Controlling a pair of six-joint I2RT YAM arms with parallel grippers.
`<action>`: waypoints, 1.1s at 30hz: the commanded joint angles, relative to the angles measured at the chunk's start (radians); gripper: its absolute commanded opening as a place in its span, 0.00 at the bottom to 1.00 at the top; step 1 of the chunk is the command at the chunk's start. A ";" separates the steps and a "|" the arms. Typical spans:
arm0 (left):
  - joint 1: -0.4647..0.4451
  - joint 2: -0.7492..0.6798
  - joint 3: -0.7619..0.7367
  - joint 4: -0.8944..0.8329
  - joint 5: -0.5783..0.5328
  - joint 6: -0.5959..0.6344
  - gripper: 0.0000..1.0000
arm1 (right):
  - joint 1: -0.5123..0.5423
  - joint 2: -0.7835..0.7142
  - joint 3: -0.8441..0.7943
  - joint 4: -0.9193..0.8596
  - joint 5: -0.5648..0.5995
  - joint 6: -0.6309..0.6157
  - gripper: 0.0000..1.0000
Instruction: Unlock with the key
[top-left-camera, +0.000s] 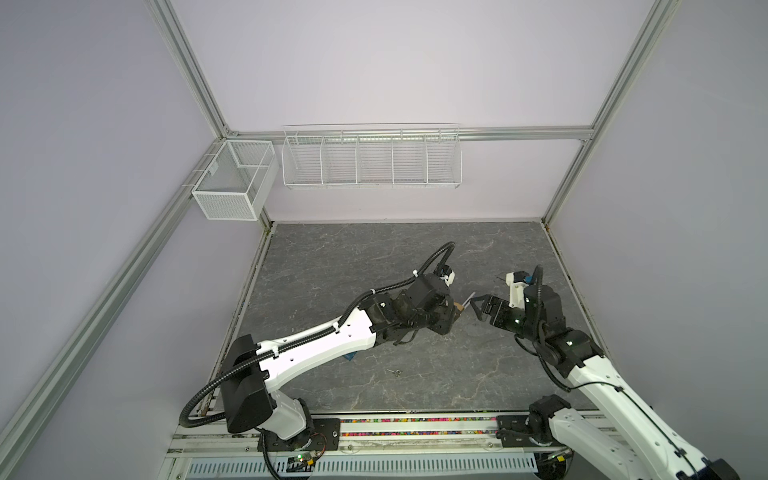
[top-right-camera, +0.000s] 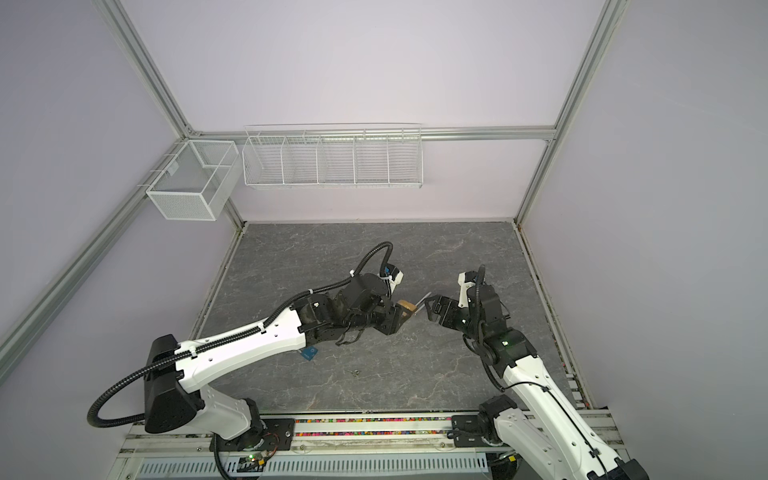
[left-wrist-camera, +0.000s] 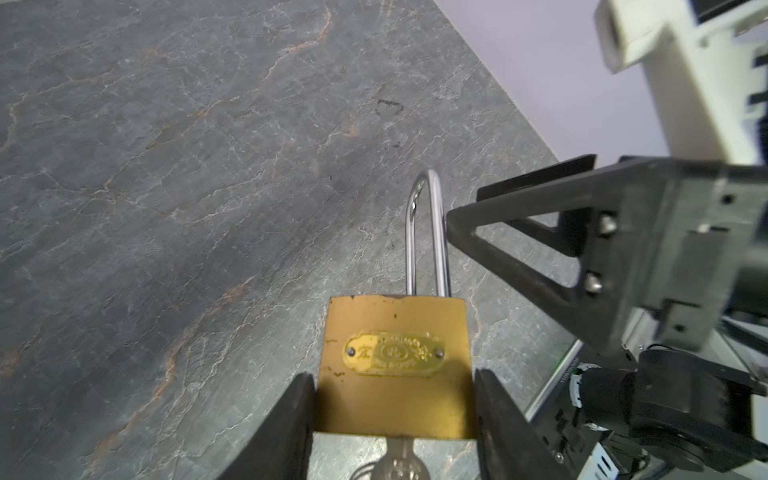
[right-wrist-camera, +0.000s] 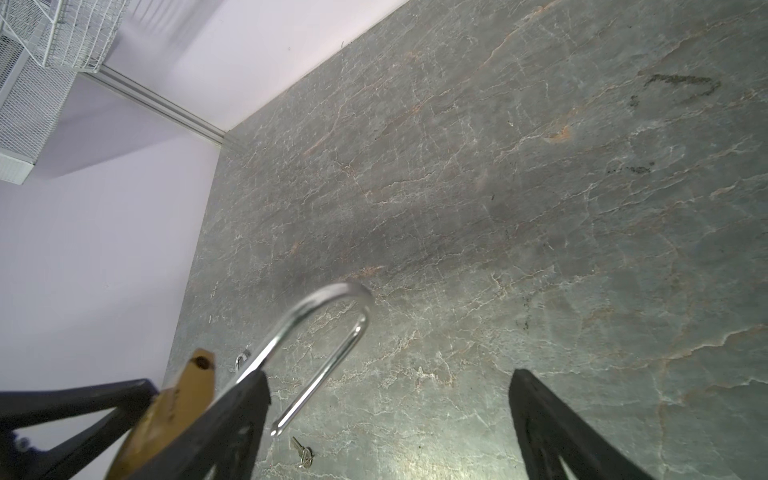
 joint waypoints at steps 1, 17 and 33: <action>-0.008 0.031 -0.042 0.137 -0.069 0.010 0.00 | 0.005 -0.054 0.003 -0.083 -0.005 -0.025 0.93; 0.006 0.170 -0.124 0.164 -0.224 -0.060 0.06 | 0.003 -0.297 -0.060 -0.325 0.001 -0.010 0.97; 0.135 0.434 0.160 -0.041 0.026 -0.293 0.31 | -0.008 0.413 0.090 0.065 -0.066 -0.113 0.97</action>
